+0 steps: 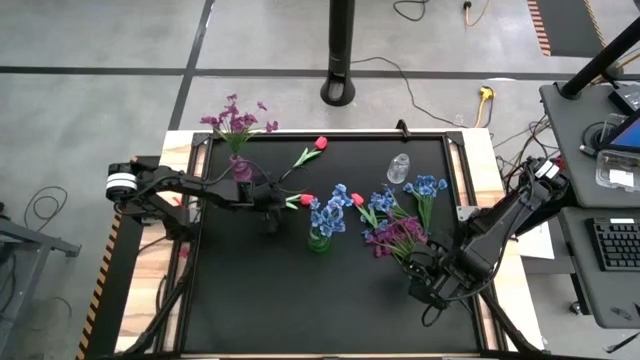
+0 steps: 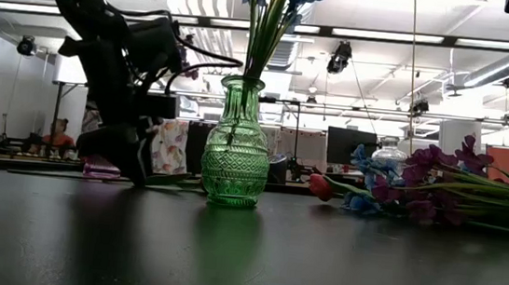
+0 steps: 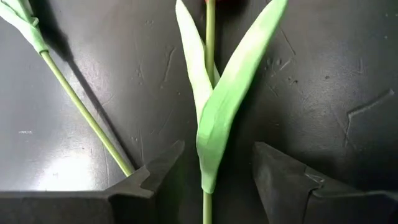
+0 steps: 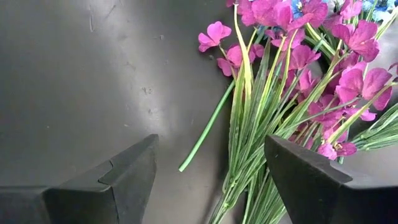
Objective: Sort flowers into vase by color
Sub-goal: Put the bottom left red flower into the transparent crystal vase
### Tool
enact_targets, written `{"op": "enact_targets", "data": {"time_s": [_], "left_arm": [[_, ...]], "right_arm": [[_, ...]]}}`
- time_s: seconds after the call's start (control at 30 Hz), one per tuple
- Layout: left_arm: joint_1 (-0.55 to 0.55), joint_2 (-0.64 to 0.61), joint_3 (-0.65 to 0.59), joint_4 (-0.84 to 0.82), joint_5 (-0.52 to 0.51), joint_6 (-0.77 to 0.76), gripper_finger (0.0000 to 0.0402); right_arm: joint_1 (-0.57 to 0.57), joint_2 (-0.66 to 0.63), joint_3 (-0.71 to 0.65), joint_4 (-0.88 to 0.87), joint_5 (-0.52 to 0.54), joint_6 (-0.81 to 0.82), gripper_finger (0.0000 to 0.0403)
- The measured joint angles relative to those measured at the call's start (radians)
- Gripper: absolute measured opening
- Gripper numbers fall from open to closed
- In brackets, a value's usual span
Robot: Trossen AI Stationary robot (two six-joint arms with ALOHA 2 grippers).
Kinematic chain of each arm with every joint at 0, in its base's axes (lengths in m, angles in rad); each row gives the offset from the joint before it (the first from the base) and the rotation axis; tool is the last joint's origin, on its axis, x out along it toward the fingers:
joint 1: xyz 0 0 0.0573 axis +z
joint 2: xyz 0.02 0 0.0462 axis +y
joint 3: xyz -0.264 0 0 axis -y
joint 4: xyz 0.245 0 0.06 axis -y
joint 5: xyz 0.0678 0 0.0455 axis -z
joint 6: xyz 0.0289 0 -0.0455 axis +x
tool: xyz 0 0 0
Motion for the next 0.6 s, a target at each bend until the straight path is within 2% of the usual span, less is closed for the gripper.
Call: {"op": "enact_targets", "data": {"time_s": [0.13,0.37,0.6], "left_arm": [[0.003,-0.002,-0.001,0.000,0.021,0.005,0.0122],[0.003,0.000,-0.003,0.001,0.019,-0.002,0.0013],[0.004,-0.018,-0.006,-0.009,0.012,-0.014,0.0009]], "right_arm": [[0.000,0.000,0.000,0.000,0.000,-0.007,0.0283],[0.000,0.000,0.000,0.000,0.000,-0.018,0.0283],[0.000,0.000,0.000,0.000,0.000,-0.018,0.0283]]}}
